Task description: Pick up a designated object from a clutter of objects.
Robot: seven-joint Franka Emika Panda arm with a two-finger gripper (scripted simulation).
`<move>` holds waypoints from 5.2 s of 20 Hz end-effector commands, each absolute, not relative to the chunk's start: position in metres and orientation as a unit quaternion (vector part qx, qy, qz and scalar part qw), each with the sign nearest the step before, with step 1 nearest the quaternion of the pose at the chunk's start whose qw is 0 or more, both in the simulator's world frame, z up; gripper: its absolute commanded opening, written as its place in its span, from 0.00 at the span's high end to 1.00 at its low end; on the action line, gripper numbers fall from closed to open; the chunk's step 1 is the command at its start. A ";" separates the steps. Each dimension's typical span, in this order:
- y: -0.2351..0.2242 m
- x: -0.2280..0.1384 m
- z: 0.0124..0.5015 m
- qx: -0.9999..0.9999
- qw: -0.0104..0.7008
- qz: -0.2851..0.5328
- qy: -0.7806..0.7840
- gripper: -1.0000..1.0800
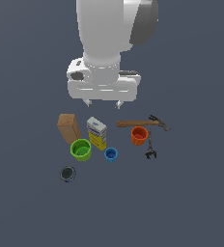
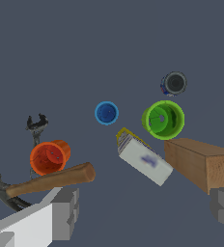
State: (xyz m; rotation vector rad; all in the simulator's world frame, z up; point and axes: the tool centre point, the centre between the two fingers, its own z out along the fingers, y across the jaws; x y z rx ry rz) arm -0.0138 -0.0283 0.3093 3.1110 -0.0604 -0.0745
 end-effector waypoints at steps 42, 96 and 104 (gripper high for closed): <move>-0.005 0.048 0.083 0.991 0.000 -0.001 0.130 0.04; 0.067 -0.011 0.235 0.991 0.001 0.000 0.131 1.00; 0.095 -0.031 0.310 0.991 0.001 0.000 0.132 1.00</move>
